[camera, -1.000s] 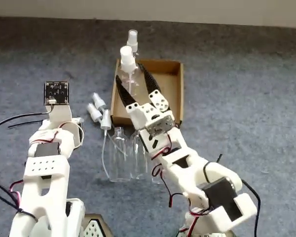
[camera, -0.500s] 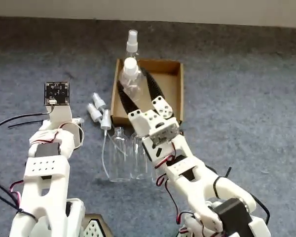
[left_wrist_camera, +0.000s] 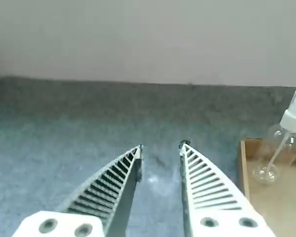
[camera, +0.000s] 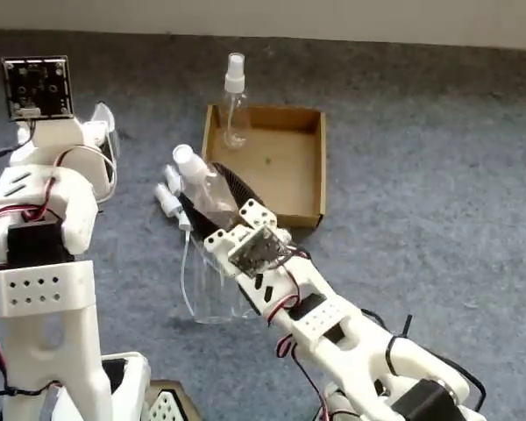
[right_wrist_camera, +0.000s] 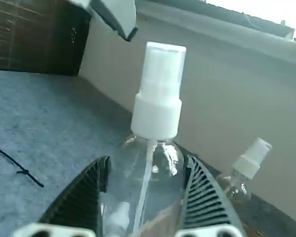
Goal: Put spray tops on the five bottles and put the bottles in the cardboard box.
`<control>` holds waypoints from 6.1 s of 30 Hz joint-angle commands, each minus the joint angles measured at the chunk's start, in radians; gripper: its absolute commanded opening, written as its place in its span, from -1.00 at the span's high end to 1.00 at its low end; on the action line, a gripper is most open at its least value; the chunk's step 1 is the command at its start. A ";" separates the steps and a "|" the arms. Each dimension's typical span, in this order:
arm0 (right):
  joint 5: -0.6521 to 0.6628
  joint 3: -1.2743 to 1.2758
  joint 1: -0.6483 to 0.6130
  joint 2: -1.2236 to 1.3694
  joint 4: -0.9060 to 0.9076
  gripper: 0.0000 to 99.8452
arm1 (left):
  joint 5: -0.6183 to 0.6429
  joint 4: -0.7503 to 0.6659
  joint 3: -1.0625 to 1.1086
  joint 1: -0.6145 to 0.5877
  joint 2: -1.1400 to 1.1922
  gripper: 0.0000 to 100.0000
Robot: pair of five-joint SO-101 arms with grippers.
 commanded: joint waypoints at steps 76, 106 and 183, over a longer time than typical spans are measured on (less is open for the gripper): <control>-0.049 -0.582 0.199 0.872 -0.403 0.99 | 0.091 -0.305 0.621 -0.136 -0.021 0.75; -0.130 -0.593 0.166 0.872 -0.395 0.99 | 0.091 -0.304 0.621 -0.136 -0.021 0.75; -0.129 -0.745 0.159 1.003 -0.325 0.65 | 0.091 -0.302 0.619 -0.142 -0.021 0.75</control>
